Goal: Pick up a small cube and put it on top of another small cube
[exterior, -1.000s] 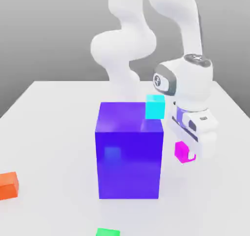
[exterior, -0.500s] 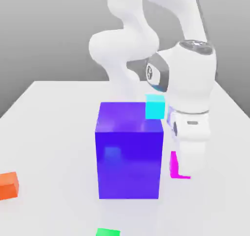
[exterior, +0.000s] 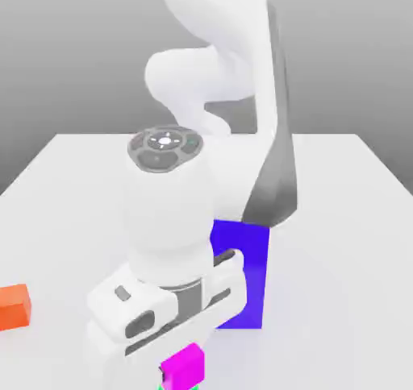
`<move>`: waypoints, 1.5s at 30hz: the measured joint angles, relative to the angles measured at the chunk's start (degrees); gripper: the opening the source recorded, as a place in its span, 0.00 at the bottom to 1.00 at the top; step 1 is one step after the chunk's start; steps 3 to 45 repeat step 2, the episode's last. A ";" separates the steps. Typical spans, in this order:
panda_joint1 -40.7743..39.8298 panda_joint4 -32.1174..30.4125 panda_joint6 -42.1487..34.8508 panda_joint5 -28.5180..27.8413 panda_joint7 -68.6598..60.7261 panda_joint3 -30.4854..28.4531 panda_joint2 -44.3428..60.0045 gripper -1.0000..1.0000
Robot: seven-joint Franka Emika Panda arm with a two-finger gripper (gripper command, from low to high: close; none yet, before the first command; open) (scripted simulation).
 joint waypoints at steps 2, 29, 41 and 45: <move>0.00 0.00 0.00 0.00 0.00 0.00 0.00 1.00; 0.00 0.00 0.00 0.00 0.00 0.00 0.00 1.00; 0.00 0.00 0.00 0.00 0.00 0.00 0.00 1.00; 0.00 0.00 0.00 0.00 0.00 0.00 0.00 1.00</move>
